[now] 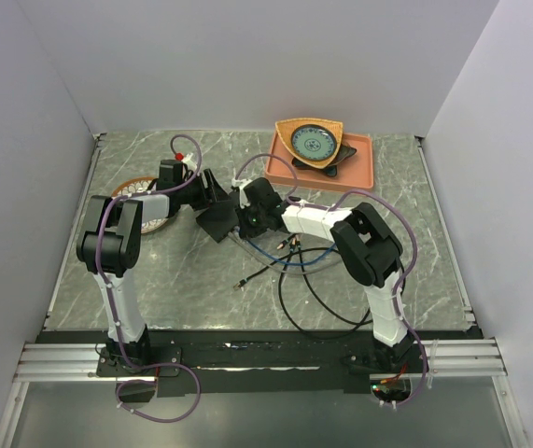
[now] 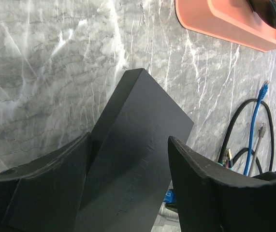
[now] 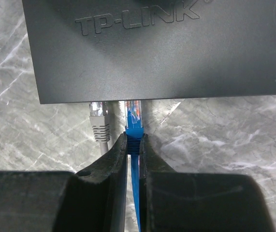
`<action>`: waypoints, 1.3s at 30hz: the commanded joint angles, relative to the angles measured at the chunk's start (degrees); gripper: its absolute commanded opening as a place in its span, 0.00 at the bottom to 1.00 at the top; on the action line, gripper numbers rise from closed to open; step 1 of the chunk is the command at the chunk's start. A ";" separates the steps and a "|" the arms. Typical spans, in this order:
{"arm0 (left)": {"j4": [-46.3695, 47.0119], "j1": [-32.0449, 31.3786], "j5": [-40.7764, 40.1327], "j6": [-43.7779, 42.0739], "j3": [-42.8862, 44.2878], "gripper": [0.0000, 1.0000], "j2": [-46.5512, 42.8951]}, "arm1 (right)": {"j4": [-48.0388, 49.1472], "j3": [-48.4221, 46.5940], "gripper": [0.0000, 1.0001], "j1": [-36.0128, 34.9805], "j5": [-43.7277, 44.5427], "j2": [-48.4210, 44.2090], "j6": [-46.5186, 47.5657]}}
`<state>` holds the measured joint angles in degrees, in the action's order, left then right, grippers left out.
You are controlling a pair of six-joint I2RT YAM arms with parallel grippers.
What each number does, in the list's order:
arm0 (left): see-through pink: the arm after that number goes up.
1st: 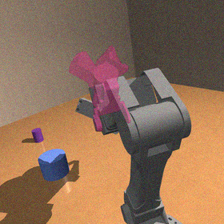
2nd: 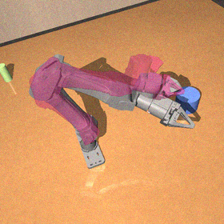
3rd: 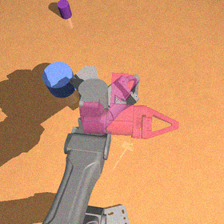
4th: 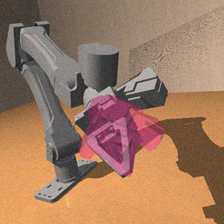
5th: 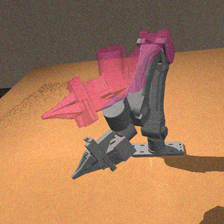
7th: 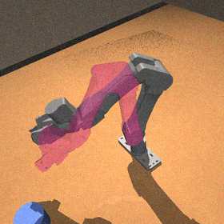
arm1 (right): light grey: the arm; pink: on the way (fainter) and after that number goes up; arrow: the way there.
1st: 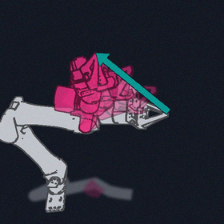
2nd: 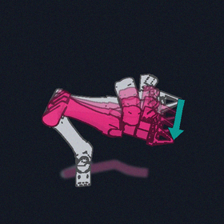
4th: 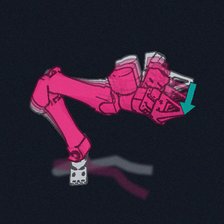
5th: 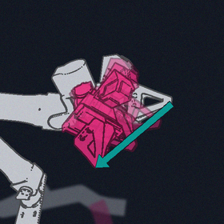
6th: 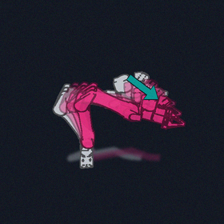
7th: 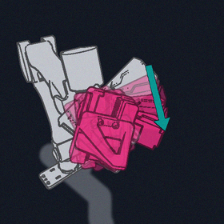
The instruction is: Insert the plug into the switch port
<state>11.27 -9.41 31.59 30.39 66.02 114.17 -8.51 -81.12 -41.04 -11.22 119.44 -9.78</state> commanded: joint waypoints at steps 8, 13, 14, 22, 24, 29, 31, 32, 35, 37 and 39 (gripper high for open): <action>-5.73 -1.66 6.99 -0.16 0.25 0.67 -0.53 | 7.46 -5.89 0.00 -0.10 6.83 0.71 -2.52; -6.17 -1.84 7.95 -0.51 0.42 0.65 0.00 | 7.20 -7.29 0.00 -0.97 7.18 1.50 -1.38; -6.52 -1.84 7.96 -0.60 0.51 0.65 0.09 | 6.93 -7.64 0.00 -1.06 7.44 1.59 -1.38; -7.93 -2.10 8.39 -1.39 1.04 0.58 0.88 | 7.37 -8.26 0.00 -1.42 6.92 2.38 -0.42; -8.28 -2.10 8.75 -1.74 1.22 0.57 1.40 | 7.63 -8.09 0.00 -1.41 6.65 2.29 0.11; -8.02 -2.11 9.10 -1.92 1.13 0.56 1.76 | 7.99 -7.91 0.00 -1.50 4.55 2.12 4.23; -7.93 -2.10 9.01 -2.00 0.95 0.56 1.67 | 7.99 -7.74 0.00 -1.41 4.02 1.94 5.91; -7.93 -2.10 8.66 -2.09 1.04 0.56 1.58 | 7.90 -7.65 0.00 -1.33 2.80 1.85 7.91; -7.40 -2.10 8.74 -1.92 1.13 0.56 1.49 | 7.46 -7.21 0.00 -1.33 1.30 1.33 12.04; -6.96 -2.19 8.92 -1.74 1.13 0.56 1.58 | 7.20 -6.86 0.00 -1.33 0.07 0.89 13.55; -6.96 -2.19 9.19 -1.83 1.22 0.56 1.76 | 7.11 -6.42 0.00 -1.33 -0.20 0.62 15.58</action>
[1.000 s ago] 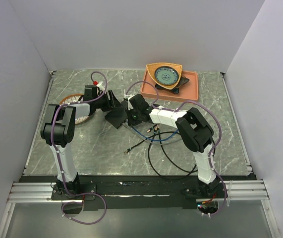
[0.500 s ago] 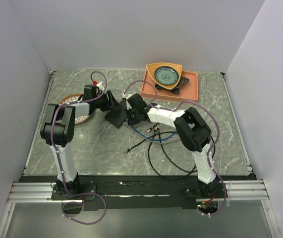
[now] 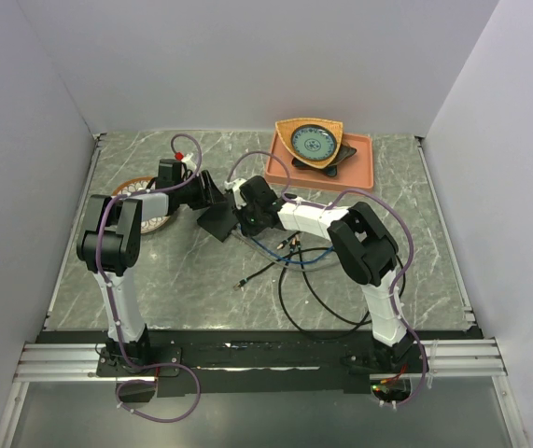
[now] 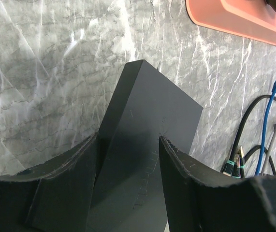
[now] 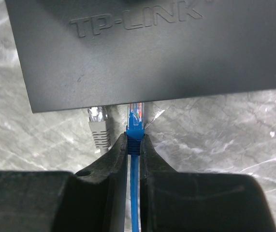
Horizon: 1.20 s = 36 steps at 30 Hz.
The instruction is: Insert the plug into the switch port
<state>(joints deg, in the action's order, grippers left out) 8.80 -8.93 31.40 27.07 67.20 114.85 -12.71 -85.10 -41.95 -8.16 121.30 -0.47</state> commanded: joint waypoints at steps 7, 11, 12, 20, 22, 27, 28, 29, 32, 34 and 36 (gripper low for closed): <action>-4.31 -2.76 9.65 1.32 -0.23 0.57 1.17 | 10.34 -3.49 0.00 -0.50 -3.35 -0.54 8.91; -4.14 -2.85 9.82 1.23 -0.31 0.57 0.82 | 8.06 -6.47 0.00 -0.50 -2.57 0.26 9.08; -4.14 -2.94 9.74 1.23 -0.31 0.57 0.73 | 7.44 -7.09 0.00 -0.50 -2.12 0.52 8.91; -5.28 -3.38 10.35 0.18 -0.05 0.57 0.20 | 3.48 -11.14 0.00 -0.67 -1.07 0.87 7.85; -5.89 -3.55 10.44 0.00 0.13 0.57 0.11 | 2.61 -11.58 0.00 -0.76 -0.54 0.87 7.68; -5.98 -4.60 10.79 -0.18 -0.84 0.57 0.11 | 1.81 -11.76 0.00 -0.85 0.78 0.79 5.04; -5.81 -4.78 10.88 -0.18 -1.10 0.57 0.20 | 1.99 -11.58 0.00 -0.85 0.95 0.87 4.00; -5.29 -4.96 10.96 0.00 -1.89 0.57 0.29 | 1.90 -11.49 0.00 -0.85 0.87 1.05 3.55; -3.97 -5.83 11.58 0.44 -3.65 0.57 0.20 | 2.77 -10.62 0.00 -1.02 0.60 1.31 2.15; -3.79 -6.63 11.67 0.35 -4.27 0.56 0.29 | 3.04 -10.26 0.00 -1.29 0.43 1.31 1.53; -4.14 -7.41 11.76 -0.17 -4.88 0.56 0.11 | 3.48 -9.39 0.00 -1.64 0.52 1.05 1.35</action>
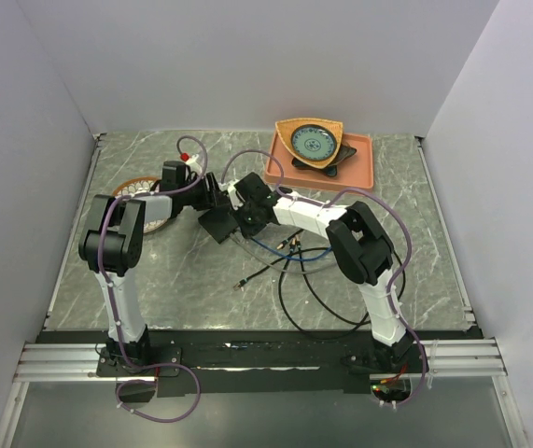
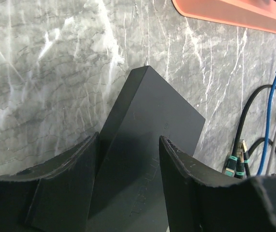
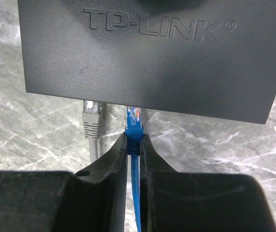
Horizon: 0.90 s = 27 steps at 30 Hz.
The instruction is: Insert the plug into the switch port
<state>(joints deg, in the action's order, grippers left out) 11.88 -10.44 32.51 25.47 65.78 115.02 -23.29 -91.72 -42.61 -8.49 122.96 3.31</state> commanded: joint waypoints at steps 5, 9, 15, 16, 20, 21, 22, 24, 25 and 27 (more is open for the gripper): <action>-7.22 -7.05 11.43 1.16 -5.92 0.55 -1.90 | 14.67 0.04 0.00 -1.95 2.33 -2.72 -2.69; -7.40 -7.84 11.08 1.24 -7.77 0.55 -3.49 | 15.29 2.60 0.00 -2.13 4.61 -4.30 -4.62; -6.87 -8.28 10.91 1.07 -8.74 0.55 -3.84 | 17.57 5.94 0.00 -2.48 6.38 -5.97 -7.26; -6.78 -8.28 10.91 1.07 -8.74 0.55 -3.58 | 17.92 6.12 0.00 -2.56 6.99 -6.06 -7.35; -6.78 -8.90 9.85 1.16 -8.47 0.54 -2.79 | 18.72 7.08 0.00 -2.83 7.96 -7.46 -7.62; -6.52 -9.16 9.85 1.24 -8.47 0.54 -2.52 | 18.98 7.26 0.00 -2.92 8.14 -7.64 -7.79; -6.43 -9.25 9.85 1.24 -8.47 0.54 -2.35 | 19.07 7.35 0.00 -2.92 8.31 -7.82 -7.97; -6.26 -9.34 9.68 1.42 -8.47 0.53 -2.35 | 19.16 7.35 0.00 -2.92 8.32 -7.99 -8.41; -6.25 -9.43 9.68 1.51 -8.65 0.53 -2.35 | 19.24 7.26 0.00 -2.92 8.32 -8.00 -9.11; -6.25 -9.34 9.15 1.42 -8.82 0.53 -2.78 | 19.25 7.35 0.00 -2.92 8.32 -7.91 -9.99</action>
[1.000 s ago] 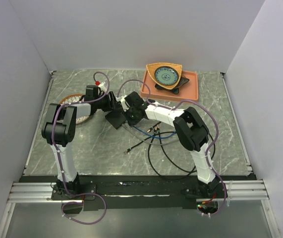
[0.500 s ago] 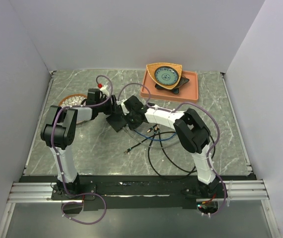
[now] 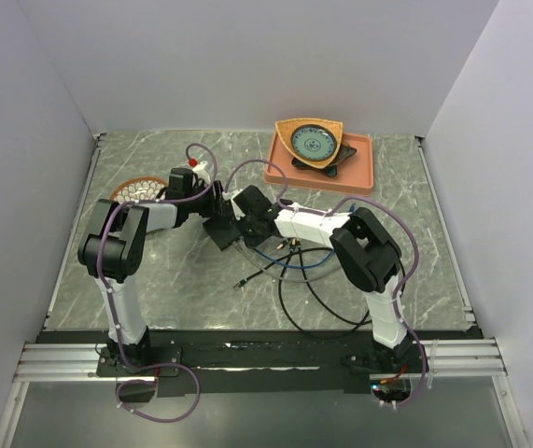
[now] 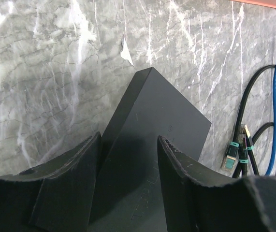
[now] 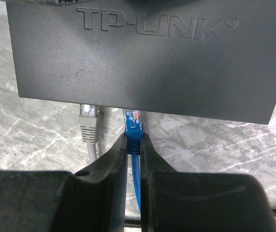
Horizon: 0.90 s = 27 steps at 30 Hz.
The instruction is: Insert the plug into the switch port
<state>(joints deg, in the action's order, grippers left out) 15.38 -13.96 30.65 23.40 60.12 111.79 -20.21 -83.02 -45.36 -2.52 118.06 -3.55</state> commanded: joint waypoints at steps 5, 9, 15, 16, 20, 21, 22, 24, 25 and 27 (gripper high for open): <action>-9.75 -5.82 10.21 3.76 -3.60 0.53 -0.34 | 17.48 0.31 0.00 -0.25 2.26 -3.27 -7.25; -9.31 -5.82 9.51 4.20 -3.60 0.52 -0.52 | 18.88 1.90 0.00 -0.16 2.35 -3.98 -9.28; -8.96 -5.91 9.77 4.37 -3.25 0.52 0.18 | 19.59 2.51 0.00 -0.34 4.02 -4.42 -9.55; -9.05 -5.91 9.86 4.38 -3.08 0.52 0.45 | 19.59 2.60 0.00 -0.34 4.37 -4.77 -9.37; -8.87 -5.82 9.95 4.29 -3.16 0.52 0.62 | 19.77 2.43 0.00 -0.25 4.63 -5.47 -8.40; -9.13 -5.82 9.86 4.29 -3.16 0.52 0.45 | 19.59 2.25 0.00 -0.34 4.55 -5.56 -8.05; -9.40 -5.82 9.60 4.20 -2.90 0.52 0.54 | 19.42 1.64 0.00 -0.51 4.46 -5.56 -7.61; -9.22 -5.82 9.60 4.20 -2.81 0.52 0.36 | 18.37 0.94 0.00 -1.12 5.33 -5.47 -6.56; -9.22 -5.82 9.34 4.37 -2.81 0.52 0.27 | 18.01 0.50 0.00 -1.30 5.77 -5.56 -6.29; -9.22 -5.82 8.90 4.29 -2.90 0.53 0.36 | 17.75 0.32 0.00 -1.66 6.74 -5.65 -5.86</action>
<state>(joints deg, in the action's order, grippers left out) 16.25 -14.28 29.15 23.66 59.48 111.57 -16.03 -79.15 -46.22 -0.01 116.16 -10.13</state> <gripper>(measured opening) 0.526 0.152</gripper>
